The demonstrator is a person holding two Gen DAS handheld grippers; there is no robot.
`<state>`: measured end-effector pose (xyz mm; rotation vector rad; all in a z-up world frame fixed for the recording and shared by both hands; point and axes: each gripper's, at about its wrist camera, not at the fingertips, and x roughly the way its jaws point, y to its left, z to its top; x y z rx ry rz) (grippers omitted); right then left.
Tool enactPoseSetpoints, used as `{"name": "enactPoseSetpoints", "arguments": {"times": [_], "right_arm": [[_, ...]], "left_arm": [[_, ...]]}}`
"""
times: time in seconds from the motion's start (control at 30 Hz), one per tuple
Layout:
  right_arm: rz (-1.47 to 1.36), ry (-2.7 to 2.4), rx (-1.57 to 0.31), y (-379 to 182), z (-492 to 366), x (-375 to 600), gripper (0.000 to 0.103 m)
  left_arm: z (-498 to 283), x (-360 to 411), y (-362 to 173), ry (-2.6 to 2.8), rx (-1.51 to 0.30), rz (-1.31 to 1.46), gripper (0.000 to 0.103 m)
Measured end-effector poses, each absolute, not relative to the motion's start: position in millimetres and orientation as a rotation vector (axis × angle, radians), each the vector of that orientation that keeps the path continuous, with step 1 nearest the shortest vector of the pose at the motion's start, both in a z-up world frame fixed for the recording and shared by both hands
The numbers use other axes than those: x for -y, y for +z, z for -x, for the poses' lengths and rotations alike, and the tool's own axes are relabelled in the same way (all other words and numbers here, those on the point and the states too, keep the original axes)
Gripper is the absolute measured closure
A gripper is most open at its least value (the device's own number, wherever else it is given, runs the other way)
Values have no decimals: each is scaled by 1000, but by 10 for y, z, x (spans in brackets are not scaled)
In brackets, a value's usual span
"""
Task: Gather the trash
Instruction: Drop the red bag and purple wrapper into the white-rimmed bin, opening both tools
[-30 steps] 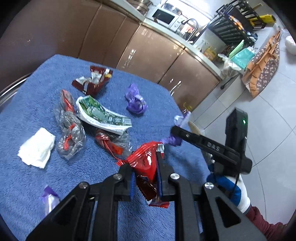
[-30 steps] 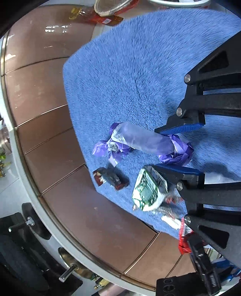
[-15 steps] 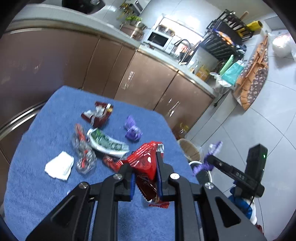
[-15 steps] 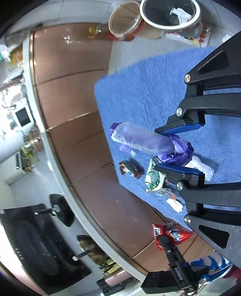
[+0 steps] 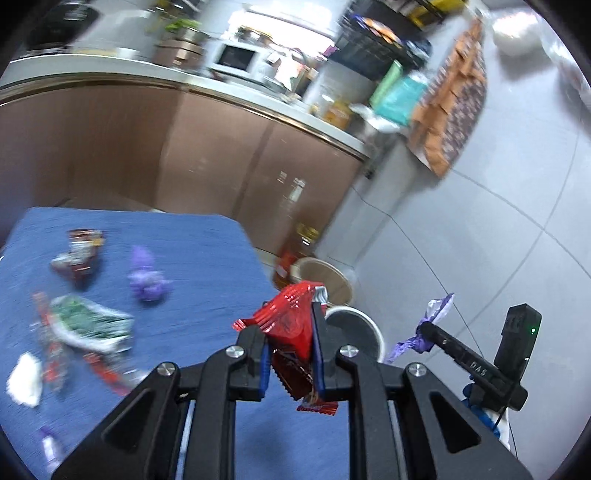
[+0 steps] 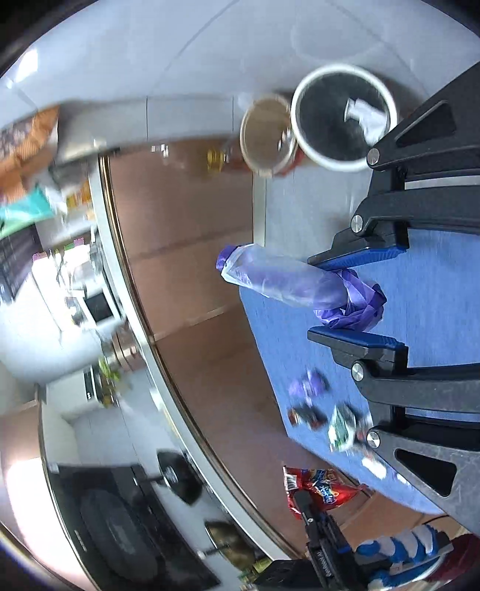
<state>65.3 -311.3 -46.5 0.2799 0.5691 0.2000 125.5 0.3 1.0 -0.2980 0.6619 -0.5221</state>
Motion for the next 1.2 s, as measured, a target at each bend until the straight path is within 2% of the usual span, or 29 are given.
{"name": "enactPoseSetpoints", "arguments": {"times": [0.23, 0.43, 0.63, 0.9, 1.0, 1.07, 1.2], "right_arm": [[-226, 26, -615, -822, -953, 3642, 74], [-232, -103, -685, -1275, -1414, 4135, 74], [-232, -202, -762, -1727, -1792, 4576, 74], [-185, -298, -857, -2220, -2096, 4799, 70], [-176, -322, -870, -2267, -2131, 4823, 62], [-177, -329, -869, -2271, -2088, 4806, 56], [-145, -344, -867, -2212, -2039, 4730, 50]], "left_arm": [[-1970, 1343, -266, -684, -785, 203, 86], [-2678, 2522, -750, -779, -907, 107, 86], [-3258, 3316, -1286, -816, -1007, 34, 85], [-3710, 3883, -1940, -816, -1128, 23, 69], [-3794, 3949, -2086, -818, -1152, 38, 62], [-3810, 3966, -2103, -814, -1153, 39, 62], [-3782, 3893, -2013, -815, -1130, 62, 62]]}}
